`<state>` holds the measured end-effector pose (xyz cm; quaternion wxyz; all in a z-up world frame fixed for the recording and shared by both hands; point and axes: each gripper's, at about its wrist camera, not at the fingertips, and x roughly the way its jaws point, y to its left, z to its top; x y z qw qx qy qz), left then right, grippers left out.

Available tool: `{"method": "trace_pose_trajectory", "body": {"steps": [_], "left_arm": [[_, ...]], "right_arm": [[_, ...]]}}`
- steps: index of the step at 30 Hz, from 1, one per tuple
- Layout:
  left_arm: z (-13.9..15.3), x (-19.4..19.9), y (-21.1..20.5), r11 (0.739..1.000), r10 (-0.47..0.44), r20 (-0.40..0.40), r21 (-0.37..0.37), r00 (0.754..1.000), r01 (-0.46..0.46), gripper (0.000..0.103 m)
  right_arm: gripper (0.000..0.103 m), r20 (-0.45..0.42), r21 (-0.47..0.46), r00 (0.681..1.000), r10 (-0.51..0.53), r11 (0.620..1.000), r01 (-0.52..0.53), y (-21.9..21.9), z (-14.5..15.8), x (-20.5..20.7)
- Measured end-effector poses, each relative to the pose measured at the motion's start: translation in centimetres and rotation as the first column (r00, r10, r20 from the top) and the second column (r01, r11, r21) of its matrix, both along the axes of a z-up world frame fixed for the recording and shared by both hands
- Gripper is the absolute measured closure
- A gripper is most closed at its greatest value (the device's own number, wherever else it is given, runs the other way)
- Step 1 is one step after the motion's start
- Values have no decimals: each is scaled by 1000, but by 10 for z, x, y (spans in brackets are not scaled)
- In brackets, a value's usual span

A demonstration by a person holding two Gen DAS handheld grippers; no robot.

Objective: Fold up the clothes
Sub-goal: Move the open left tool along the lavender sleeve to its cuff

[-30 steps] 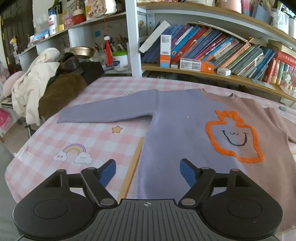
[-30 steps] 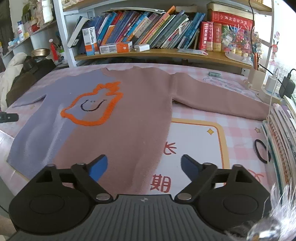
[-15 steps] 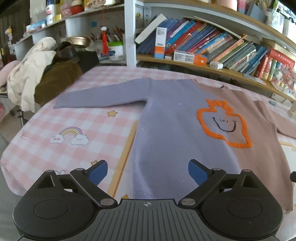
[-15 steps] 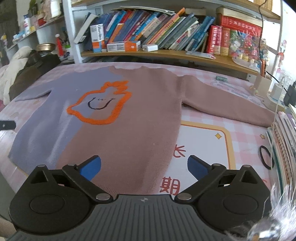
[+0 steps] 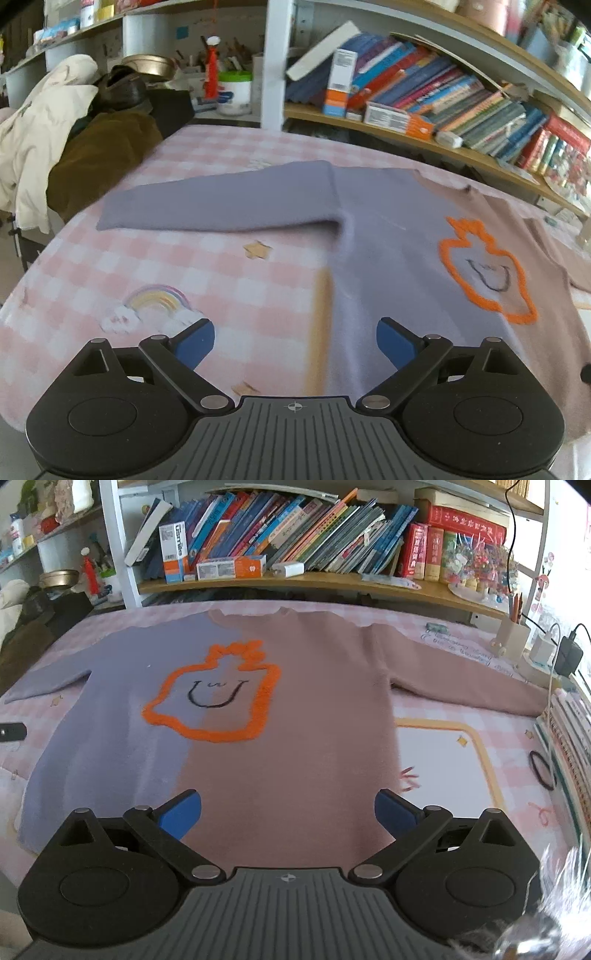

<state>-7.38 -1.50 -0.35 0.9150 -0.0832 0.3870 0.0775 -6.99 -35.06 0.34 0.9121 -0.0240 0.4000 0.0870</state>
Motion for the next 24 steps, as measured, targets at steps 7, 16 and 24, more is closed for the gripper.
{"method": "trace_pose_trajectory", "body": {"steps": [7, 16, 24], "left_arm": [[-4, 15, 51, 1000, -7, 21, 6, 1000, 7, 6], [-1, 32, 103, 999, 8, 75, 49, 997, -12, 6], [-6, 45, 149, 993, 112, 95, 22, 989, -114, 6]], "right_arm": [[2, -2, -25, 999, -38, 999, 38, 48, -3, -5], [2, -15, -56, 996, -83, 995, 82, 87, -5, -8], [2, -41, -99, 994, -101, 990, 97, 100, -7, -8]]}}
